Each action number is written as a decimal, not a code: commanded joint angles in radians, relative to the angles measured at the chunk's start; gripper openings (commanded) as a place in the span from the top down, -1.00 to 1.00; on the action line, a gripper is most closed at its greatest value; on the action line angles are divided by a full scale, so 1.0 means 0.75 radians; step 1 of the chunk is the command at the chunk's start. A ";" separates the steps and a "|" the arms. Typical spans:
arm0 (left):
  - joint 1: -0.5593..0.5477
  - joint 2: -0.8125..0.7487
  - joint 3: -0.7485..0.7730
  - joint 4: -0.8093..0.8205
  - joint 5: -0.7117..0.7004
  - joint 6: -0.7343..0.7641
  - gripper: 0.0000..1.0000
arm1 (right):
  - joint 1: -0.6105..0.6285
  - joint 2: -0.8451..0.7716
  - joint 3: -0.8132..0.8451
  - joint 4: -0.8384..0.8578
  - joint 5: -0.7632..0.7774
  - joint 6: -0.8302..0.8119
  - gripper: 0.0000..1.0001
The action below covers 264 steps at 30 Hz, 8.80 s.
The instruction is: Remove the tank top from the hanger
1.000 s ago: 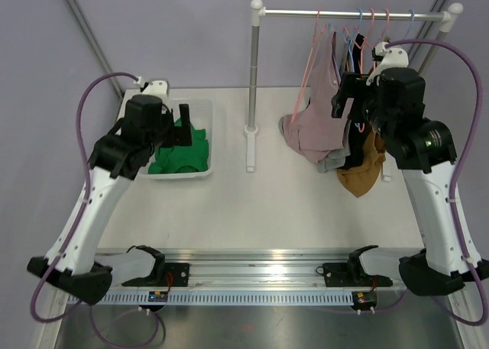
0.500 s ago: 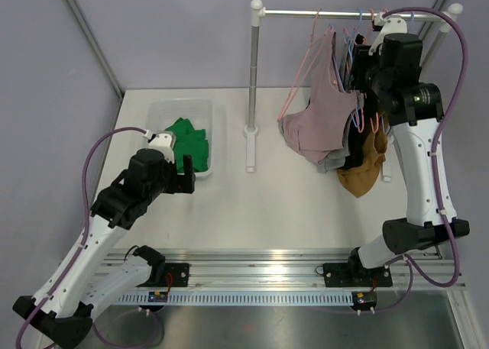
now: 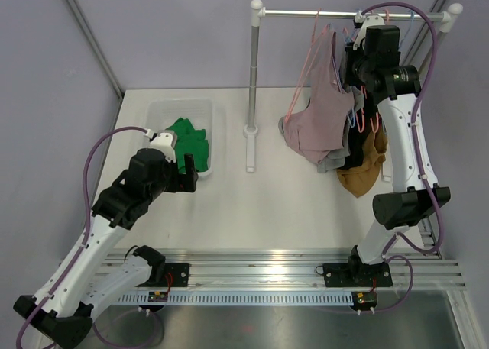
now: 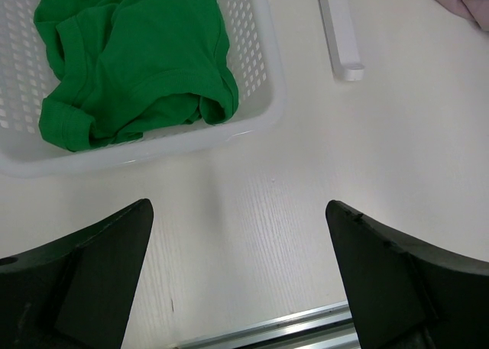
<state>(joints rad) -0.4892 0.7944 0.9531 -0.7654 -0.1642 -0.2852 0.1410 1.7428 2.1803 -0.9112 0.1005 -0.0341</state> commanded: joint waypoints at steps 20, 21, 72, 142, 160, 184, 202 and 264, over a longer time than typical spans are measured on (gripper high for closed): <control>-0.004 -0.082 -0.017 0.076 0.020 -0.010 -0.98 | -0.010 -0.092 0.306 -0.020 -0.128 0.113 1.00; -0.004 -0.080 -0.017 0.076 0.023 -0.012 -0.98 | -0.010 -0.102 0.304 -0.029 -0.128 0.125 1.00; -0.984 0.757 0.856 0.689 -0.528 0.225 0.15 | 0.043 -1.461 -0.684 -0.344 -1.101 0.189 1.00; -1.060 0.293 0.113 0.184 -0.539 -0.403 0.66 | 0.436 -1.345 -1.389 0.946 -0.521 0.465 1.00; -1.060 0.074 0.251 -0.348 -0.742 -0.305 -0.98 | 0.434 -0.510 -0.374 0.174 -0.005 0.442 1.00; -1.060 -0.108 0.071 -0.178 -0.728 -0.289 -0.98 | 0.344 0.073 0.147 0.129 -0.036 0.404 0.86; -1.078 0.900 0.165 0.564 -0.192 -0.284 -0.98 | 0.344 -0.699 -0.270 -0.092 -0.130 0.301 -0.99; 0.401 1.191 1.347 -0.270 -0.176 0.071 -0.71 | 0.344 -1.037 -0.702 -0.104 0.281 0.314 -0.99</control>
<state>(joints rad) -0.2028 1.7344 1.9068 -0.9619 -0.2714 -0.2192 0.3981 0.9115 1.5890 -0.9852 0.2024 0.2054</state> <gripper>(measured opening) 0.815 0.993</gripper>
